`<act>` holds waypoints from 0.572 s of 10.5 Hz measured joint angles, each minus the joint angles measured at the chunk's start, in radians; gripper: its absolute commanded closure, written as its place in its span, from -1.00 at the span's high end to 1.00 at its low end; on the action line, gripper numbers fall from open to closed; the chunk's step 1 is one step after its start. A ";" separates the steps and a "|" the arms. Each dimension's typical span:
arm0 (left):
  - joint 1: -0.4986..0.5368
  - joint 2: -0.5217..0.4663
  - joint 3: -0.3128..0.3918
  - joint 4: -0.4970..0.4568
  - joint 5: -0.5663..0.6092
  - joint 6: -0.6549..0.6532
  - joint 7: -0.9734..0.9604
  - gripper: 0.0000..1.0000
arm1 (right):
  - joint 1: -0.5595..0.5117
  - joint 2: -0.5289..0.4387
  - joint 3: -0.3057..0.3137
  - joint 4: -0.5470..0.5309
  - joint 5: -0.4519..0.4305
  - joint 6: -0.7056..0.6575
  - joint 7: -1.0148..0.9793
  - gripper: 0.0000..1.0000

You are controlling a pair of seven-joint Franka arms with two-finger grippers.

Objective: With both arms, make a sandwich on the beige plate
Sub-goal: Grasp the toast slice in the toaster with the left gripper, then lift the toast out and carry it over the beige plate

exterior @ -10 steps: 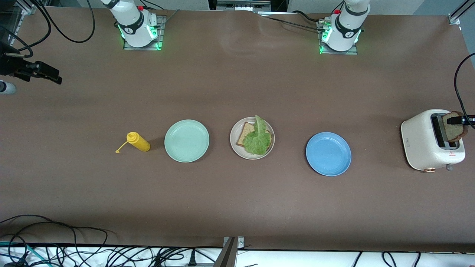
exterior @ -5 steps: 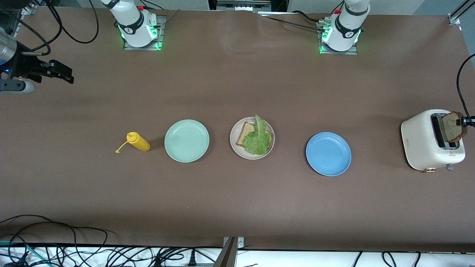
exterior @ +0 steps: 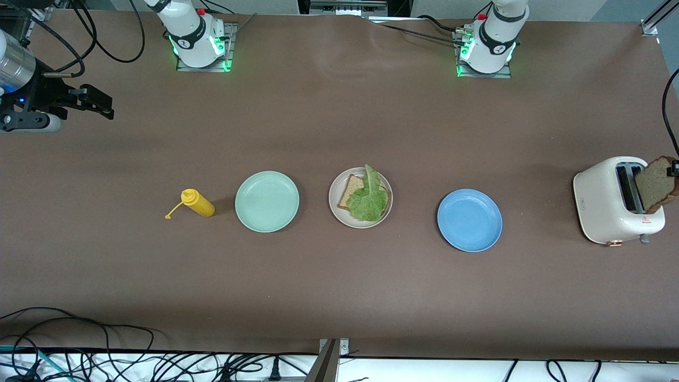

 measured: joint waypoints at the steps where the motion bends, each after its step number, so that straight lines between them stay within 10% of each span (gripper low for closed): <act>1: -0.027 -0.029 -0.001 0.001 0.020 -0.027 0.000 -1.00 | 0.000 0.000 0.000 0.000 0.000 0.001 0.000 1.00; 6: -0.253 -0.077 -0.029 0.076 -0.094 -0.232 -0.005 -1.00 | -0.001 0.000 -0.003 0.001 0.000 0.001 0.000 1.00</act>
